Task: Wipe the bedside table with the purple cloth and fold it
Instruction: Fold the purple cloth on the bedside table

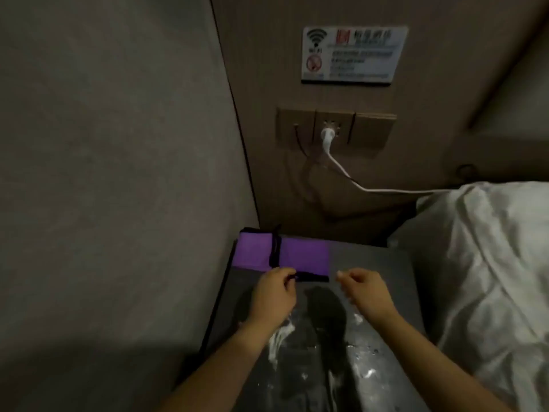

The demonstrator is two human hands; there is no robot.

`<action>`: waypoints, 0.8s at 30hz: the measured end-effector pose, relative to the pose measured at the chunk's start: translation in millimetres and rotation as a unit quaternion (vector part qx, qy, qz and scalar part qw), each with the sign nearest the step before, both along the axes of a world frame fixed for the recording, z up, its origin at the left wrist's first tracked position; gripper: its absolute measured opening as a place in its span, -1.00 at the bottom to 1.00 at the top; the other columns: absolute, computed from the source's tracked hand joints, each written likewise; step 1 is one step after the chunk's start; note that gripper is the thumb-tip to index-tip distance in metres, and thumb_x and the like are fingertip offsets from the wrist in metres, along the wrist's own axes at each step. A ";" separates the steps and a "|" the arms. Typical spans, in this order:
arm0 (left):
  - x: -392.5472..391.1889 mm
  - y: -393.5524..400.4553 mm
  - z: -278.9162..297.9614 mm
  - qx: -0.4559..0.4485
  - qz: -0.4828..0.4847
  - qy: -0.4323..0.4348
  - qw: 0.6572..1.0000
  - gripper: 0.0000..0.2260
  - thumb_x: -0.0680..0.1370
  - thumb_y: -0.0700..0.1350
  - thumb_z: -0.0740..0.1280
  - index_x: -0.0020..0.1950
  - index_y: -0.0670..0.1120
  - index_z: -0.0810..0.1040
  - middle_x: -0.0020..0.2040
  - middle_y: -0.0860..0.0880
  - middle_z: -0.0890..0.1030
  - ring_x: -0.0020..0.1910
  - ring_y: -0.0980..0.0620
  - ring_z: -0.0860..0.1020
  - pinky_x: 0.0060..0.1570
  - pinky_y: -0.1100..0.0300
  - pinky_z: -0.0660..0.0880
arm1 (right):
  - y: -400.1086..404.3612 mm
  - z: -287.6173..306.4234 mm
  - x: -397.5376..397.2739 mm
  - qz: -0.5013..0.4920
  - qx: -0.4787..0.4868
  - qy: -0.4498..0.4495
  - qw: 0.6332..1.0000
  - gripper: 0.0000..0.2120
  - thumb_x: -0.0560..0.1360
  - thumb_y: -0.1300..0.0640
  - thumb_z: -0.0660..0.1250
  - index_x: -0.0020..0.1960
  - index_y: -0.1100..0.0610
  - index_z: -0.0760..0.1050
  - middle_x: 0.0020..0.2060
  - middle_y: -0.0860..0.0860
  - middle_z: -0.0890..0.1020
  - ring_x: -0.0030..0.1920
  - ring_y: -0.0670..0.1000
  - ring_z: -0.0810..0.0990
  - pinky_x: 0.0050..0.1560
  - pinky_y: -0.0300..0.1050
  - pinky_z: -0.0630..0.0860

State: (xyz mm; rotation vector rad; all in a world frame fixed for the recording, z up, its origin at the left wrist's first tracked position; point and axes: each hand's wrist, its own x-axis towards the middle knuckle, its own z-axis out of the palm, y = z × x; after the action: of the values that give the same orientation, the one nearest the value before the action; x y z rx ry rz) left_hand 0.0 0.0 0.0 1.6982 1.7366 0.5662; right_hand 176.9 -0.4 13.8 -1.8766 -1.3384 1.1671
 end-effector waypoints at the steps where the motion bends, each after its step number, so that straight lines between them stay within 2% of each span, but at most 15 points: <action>1: 3.5 6.8 -12.3 0.003 -0.025 0.033 0.999 -0.70 0.54 -0.22 0.20 0.26 -0.16 0.49 0.23 -0.14 0.56 0.20 -0.05 0.51 0.18 0.20 0.42 | 7.2 -12.0 -1.0 0.027 0.006 -0.046 0.999 -0.79 0.52 0.16 0.27 -0.23 0.23 0.57 -0.38 0.07 0.55 -0.36 -0.02 0.50 -0.32 -0.21 0.37; 3: 10.6 24.5 -38.1 0.009 -0.083 0.101 0.991 -0.59 0.54 -0.24 0.15 0.39 -0.15 0.33 0.41 -0.12 0.39 0.40 -0.04 0.34 0.40 0.18 0.24 | 25.2 -32.2 -2.9 0.065 0.038 -0.126 0.989 -0.85 0.51 0.20 0.27 -0.04 0.22 0.59 -0.15 0.13 0.63 -0.14 0.07 0.58 -0.15 -0.20 0.39; 5: 18.2 45.7 -58.1 -0.002 -0.131 0.168 0.977 -0.49 0.51 -0.24 0.15 0.47 -0.15 0.15 0.51 -0.11 0.19 0.50 -0.04 0.14 0.49 0.15 0.05 | 46.0 -50.1 -8.6 0.113 0.077 -0.169 0.976 -0.82 0.49 0.27 0.26 0.06 0.26 0.56 0.03 0.22 0.61 0.03 0.18 0.56 0.01 -0.09 0.42; 9: 27.9 73.2 -87.3 -0.031 -0.201 0.277 0.939 -0.37 0.49 -0.20 0.21 0.50 -0.18 0.00 0.54 -0.14 0.02 0.53 -0.09 -0.03 0.51 0.08 -0.11 | 81.4 -84.4 -20.0 0.225 0.108 -0.258 0.933 -0.78 0.47 0.29 0.23 0.09 0.29 0.51 0.11 0.23 0.55 0.13 0.21 0.48 0.10 0.00 0.37; 13: 30.5 80.8 -98.4 -0.042 -0.212 0.248 0.944 -0.34 0.46 -0.22 0.23 0.49 -0.20 0.00 0.54 -0.15 0.01 0.53 -0.08 -0.05 0.52 0.13 -0.04 | 96.9 -112.5 -32.2 0.292 0.095 -0.259 0.916 -0.71 0.47 0.28 0.22 0.19 0.25 0.46 0.17 0.21 0.50 0.18 0.18 0.44 0.14 -0.03 0.37; 18: 20.7 75.5 -108.9 -0.023 -0.217 0.218 0.951 -0.34 0.47 -0.23 0.20 0.50 -0.19 -0.03 0.55 -0.13 -0.02 0.54 -0.06 -0.09 0.52 0.17 -0.05 | 95.0 -124.2 -28.1 0.317 0.115 -0.263 0.904 -0.53 0.46 0.20 0.29 0.34 0.25 0.31 0.32 0.20 0.38 0.33 0.13 0.30 0.31 -0.12 0.22; 21: 20.2 73.0 -110.7 -0.034 -0.224 0.221 0.949 -0.33 0.47 -0.22 0.19 0.50 -0.19 -0.08 0.55 -0.12 -0.07 0.53 -0.06 -0.13 0.53 0.14 -0.10 | 89.8 -131.0 -23.1 0.316 0.154 -0.267 0.897 -0.49 0.44 0.21 0.35 0.33 0.33 0.30 0.32 0.30 0.35 0.33 0.26 0.31 0.32 0.02 0.27; 24: 24.6 71.6 -111.9 -0.044 -0.225 0.225 0.947 -0.30 0.46 -0.20 0.19 0.50 -0.20 -0.13 0.55 -0.14 -0.12 0.53 -0.08 -0.18 0.53 0.10 -0.15 | 89.9 -139.8 -23.5 0.331 0.164 -0.264 0.891 -0.48 0.43 0.28 0.32 0.33 0.38 0.27 0.33 0.37 0.29 0.34 0.37 0.25 0.32 0.20 0.16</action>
State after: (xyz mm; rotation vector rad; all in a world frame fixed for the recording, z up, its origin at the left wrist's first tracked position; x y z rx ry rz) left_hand 24.6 71.6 -111.9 2.1851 1.5438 -0.1169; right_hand 153.4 89.5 -126.1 -1.5711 -2.4428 0.6335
